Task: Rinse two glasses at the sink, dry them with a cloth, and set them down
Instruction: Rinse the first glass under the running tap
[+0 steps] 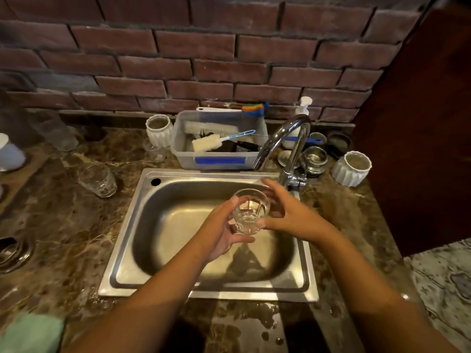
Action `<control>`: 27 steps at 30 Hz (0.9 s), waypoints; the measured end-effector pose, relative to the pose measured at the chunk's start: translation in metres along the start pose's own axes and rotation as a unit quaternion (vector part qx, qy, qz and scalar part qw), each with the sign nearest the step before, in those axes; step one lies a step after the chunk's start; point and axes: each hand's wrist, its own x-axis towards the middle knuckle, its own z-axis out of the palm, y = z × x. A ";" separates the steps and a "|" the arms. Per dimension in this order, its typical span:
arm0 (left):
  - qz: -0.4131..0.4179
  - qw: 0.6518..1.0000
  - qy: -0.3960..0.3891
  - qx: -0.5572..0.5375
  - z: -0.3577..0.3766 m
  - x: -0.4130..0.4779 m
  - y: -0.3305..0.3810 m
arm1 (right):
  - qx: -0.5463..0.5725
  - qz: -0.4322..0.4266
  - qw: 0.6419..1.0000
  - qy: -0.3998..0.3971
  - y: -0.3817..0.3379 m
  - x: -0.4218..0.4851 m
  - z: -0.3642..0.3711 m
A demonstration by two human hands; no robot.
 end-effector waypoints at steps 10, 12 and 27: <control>-0.019 0.997 0.062 -0.039 -0.002 0.047 -0.002 | 0.177 0.146 0.859 0.457 0.107 0.073 -0.085; -0.015 0.996 0.072 -0.045 -0.002 0.052 -0.003 | 0.170 0.159 0.851 0.471 0.116 0.088 -0.089; -0.020 0.994 0.092 -0.054 -0.007 0.074 -0.010 | 0.123 0.107 0.841 0.515 0.147 0.158 -0.082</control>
